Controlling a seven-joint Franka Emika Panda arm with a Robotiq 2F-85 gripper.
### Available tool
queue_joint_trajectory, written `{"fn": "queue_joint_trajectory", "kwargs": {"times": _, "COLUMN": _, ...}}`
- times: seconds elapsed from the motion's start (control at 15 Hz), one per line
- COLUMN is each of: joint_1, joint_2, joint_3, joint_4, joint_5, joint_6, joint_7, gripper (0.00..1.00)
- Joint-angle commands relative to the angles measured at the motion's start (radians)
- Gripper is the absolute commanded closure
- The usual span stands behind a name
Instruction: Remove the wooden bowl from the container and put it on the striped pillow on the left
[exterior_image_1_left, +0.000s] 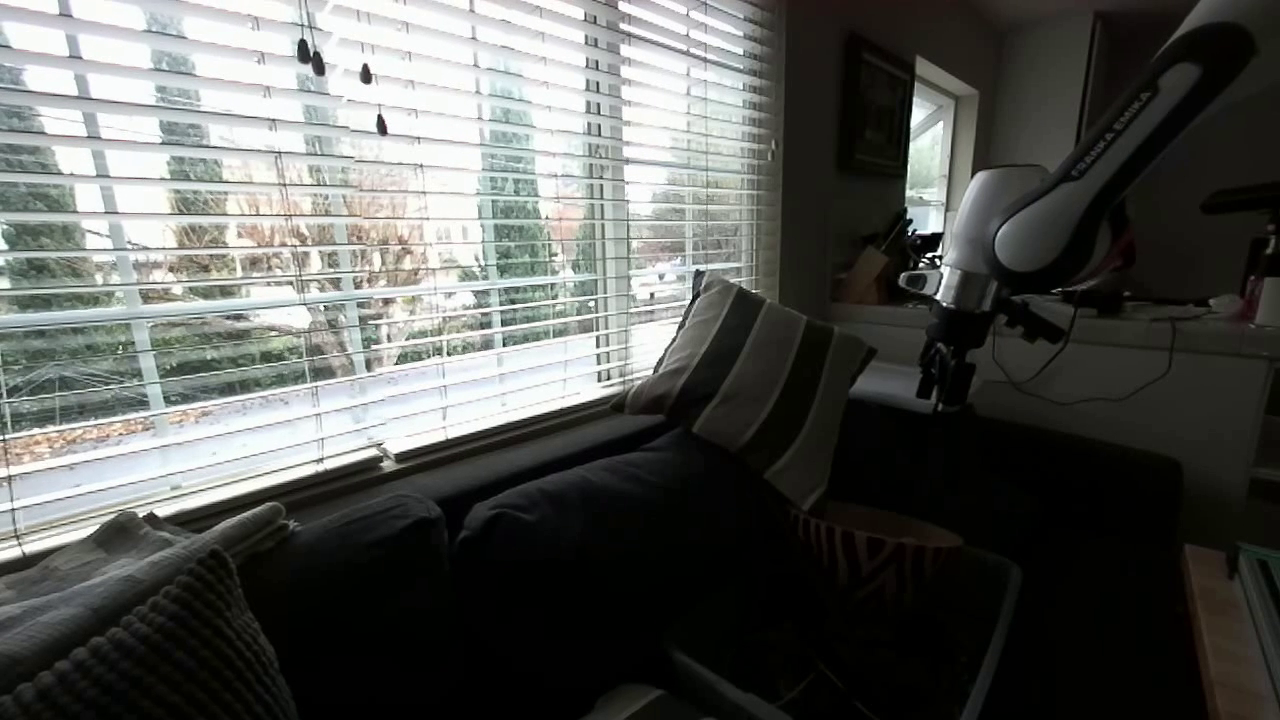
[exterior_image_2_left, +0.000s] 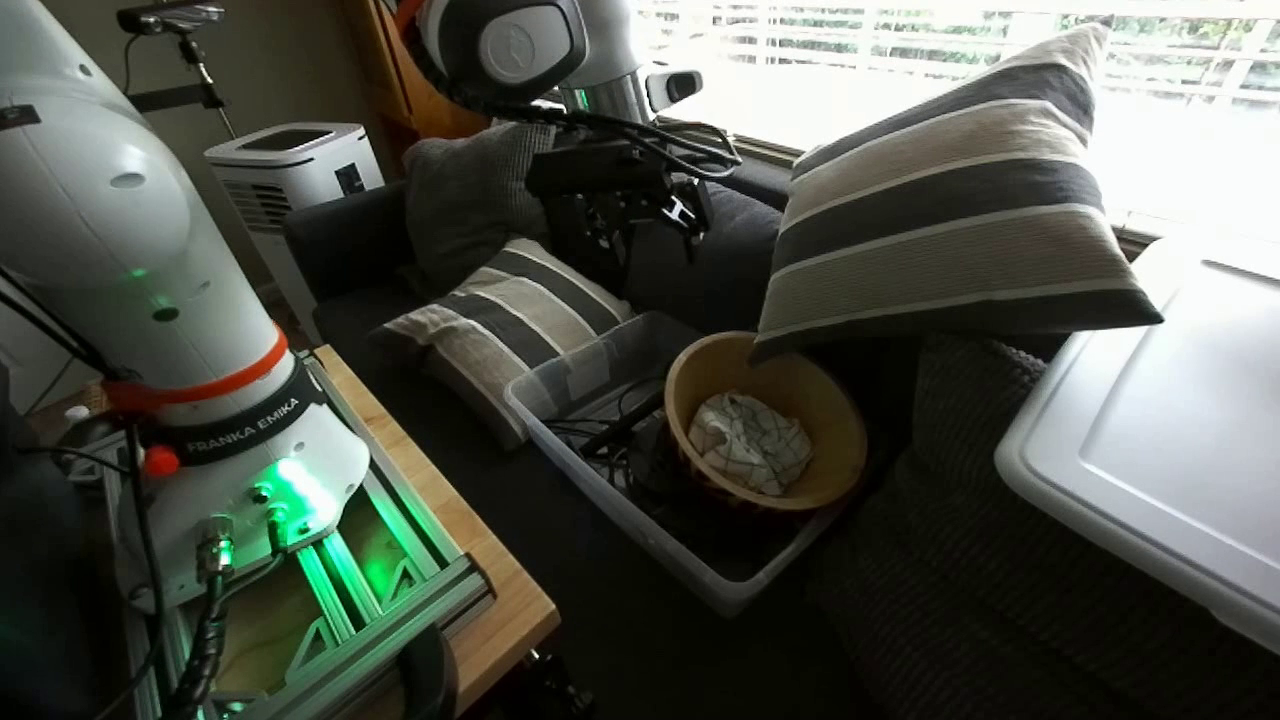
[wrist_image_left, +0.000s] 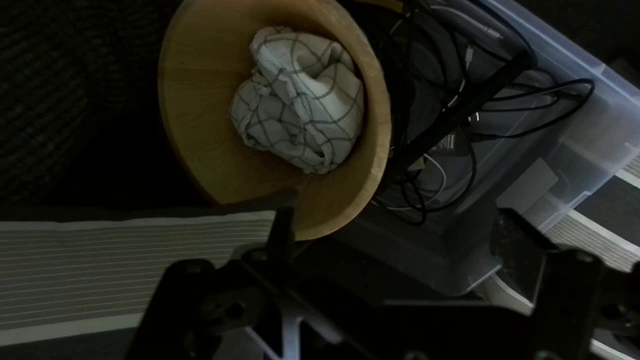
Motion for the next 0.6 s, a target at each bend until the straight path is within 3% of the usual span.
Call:
{"fn": "queue_joint_trajectory", "kwargs": {"times": 0.0, "joint_1": -0.029, "joint_2": -0.002, "joint_3": 0.033, "joint_4": 0.0, "joint_5": 0.015, "joint_6": -0.002, "joint_7": -0.008, "gripper": 0.0}}
{"fn": "queue_joint_trajectory", "kwargs": {"times": 0.2, "joint_1": -0.031, "joint_2": 0.01, "joint_3": 0.045, "joint_4": 0.001, "joint_5": 0.006, "joint_6": -0.013, "joint_7": 0.006, "gripper": 0.0}}
{"fn": "queue_joint_trajectory", "kwargs": {"times": 0.53, "joint_1": -0.111, "joint_2": 0.137, "joint_3": 0.167, "joint_4": 0.01, "joint_5": -0.104, "joint_6": 0.029, "joint_7": 0.375, "gripper": 0.0}}
